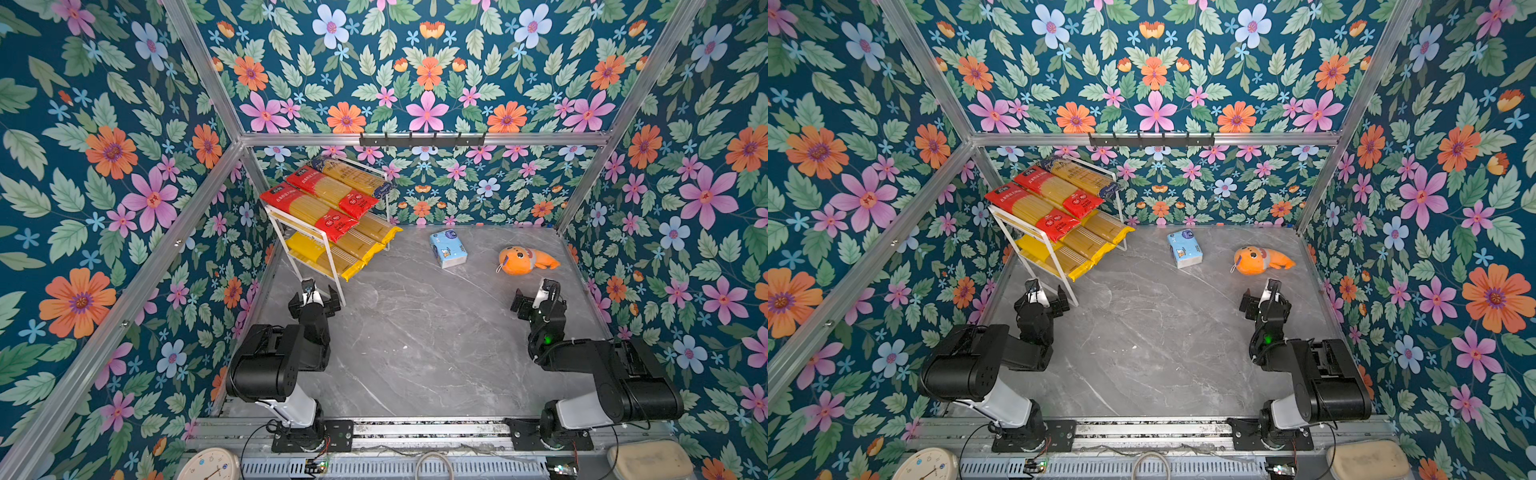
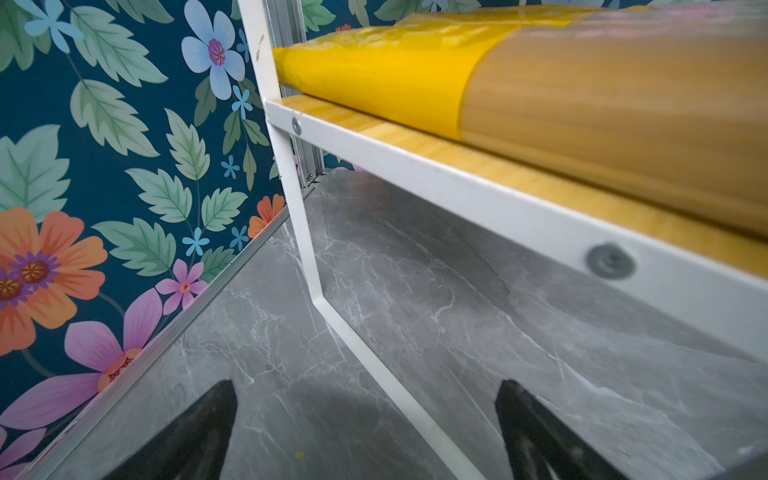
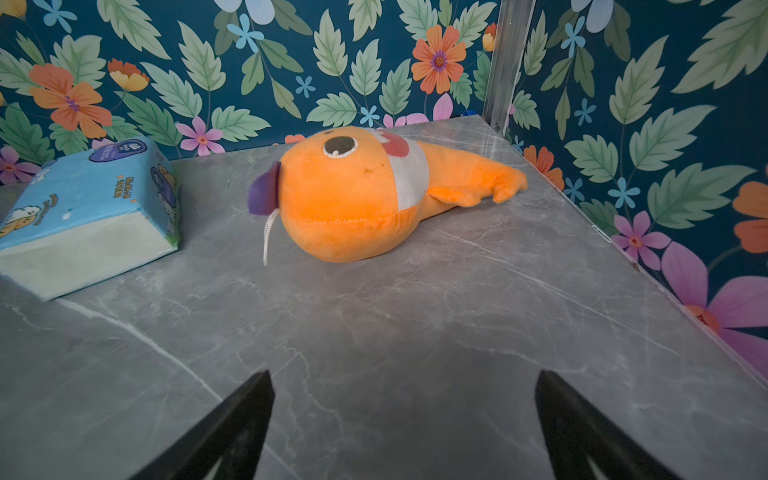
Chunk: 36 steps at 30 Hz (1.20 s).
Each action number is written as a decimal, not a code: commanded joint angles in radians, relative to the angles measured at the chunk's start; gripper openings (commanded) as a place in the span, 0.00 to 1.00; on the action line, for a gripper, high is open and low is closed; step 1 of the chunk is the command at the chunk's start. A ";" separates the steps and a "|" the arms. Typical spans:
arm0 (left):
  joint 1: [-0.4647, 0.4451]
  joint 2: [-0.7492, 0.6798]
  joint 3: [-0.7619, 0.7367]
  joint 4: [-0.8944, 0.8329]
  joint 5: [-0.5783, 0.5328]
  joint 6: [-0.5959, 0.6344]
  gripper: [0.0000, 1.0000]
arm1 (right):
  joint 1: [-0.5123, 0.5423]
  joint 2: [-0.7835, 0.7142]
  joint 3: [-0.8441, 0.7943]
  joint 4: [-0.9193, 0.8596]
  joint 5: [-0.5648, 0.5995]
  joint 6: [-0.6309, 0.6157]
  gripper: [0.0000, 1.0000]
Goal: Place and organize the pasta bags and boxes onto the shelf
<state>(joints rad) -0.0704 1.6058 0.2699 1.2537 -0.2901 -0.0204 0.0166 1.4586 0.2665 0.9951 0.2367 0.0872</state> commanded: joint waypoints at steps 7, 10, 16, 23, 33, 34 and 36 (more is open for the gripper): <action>0.001 -0.001 0.002 0.002 0.003 0.000 1.00 | 0.000 0.003 0.015 -0.010 0.005 -0.007 0.99; 0.001 -0.001 0.002 0.001 0.004 0.000 1.00 | -0.001 0.003 0.016 -0.015 0.007 -0.007 0.99; 0.000 -0.001 0.002 0.003 0.003 0.000 1.00 | 0.000 0.003 0.016 -0.016 0.007 -0.007 0.99; 0.001 -0.001 0.002 0.003 0.003 0.000 1.00 | 0.000 0.003 0.018 -0.016 0.009 -0.007 0.99; 0.001 -0.001 0.001 0.003 0.003 0.000 1.00 | 0.000 0.003 0.018 -0.018 0.009 -0.007 0.99; 0.001 -0.001 0.002 0.001 0.004 0.000 1.00 | 0.001 0.004 0.018 -0.019 0.007 -0.007 0.99; 0.001 -0.001 0.002 0.001 0.004 0.000 1.00 | 0.000 0.003 0.019 -0.018 0.007 -0.007 0.99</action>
<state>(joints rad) -0.0704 1.6058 0.2699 1.2537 -0.2901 -0.0208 0.0162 1.4593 0.2810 0.9657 0.2398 0.0872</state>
